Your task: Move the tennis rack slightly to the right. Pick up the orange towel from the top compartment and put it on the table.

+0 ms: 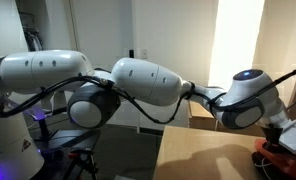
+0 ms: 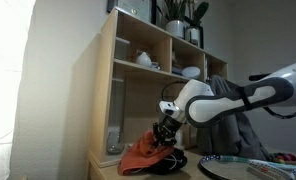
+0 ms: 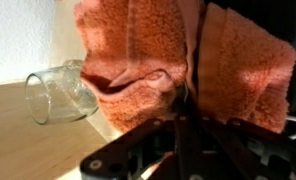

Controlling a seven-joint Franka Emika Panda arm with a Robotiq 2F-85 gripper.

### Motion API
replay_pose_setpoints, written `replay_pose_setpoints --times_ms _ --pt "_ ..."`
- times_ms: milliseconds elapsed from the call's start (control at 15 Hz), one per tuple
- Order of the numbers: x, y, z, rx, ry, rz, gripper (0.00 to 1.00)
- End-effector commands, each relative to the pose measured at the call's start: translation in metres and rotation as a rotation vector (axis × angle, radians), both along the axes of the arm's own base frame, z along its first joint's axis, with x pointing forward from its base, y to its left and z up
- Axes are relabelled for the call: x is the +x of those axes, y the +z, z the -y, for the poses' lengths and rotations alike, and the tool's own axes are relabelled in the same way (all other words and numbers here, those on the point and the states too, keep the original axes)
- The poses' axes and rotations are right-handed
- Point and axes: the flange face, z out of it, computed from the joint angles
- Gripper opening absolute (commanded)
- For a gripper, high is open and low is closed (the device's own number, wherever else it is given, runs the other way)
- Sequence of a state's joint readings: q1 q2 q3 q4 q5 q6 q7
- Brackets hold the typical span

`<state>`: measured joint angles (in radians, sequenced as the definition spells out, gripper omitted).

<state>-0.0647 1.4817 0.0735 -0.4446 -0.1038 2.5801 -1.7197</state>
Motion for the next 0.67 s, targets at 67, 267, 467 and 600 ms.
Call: replay_pose_setpoints --times_ms 67,267,467,600 --pt "0.001 0.0045 -0.0027 -0.013 0.02 0.021 0.01" --pt "0.0016 0.0063 -0.0048 -0.051 0.053 0.069 0.01" --pt "0.001 0.0052 -0.0075 -0.092 0.101 0.138 0.02" --pt "-0.0006 0.0012 -0.009 -0.118 0.127 0.183 0.02"
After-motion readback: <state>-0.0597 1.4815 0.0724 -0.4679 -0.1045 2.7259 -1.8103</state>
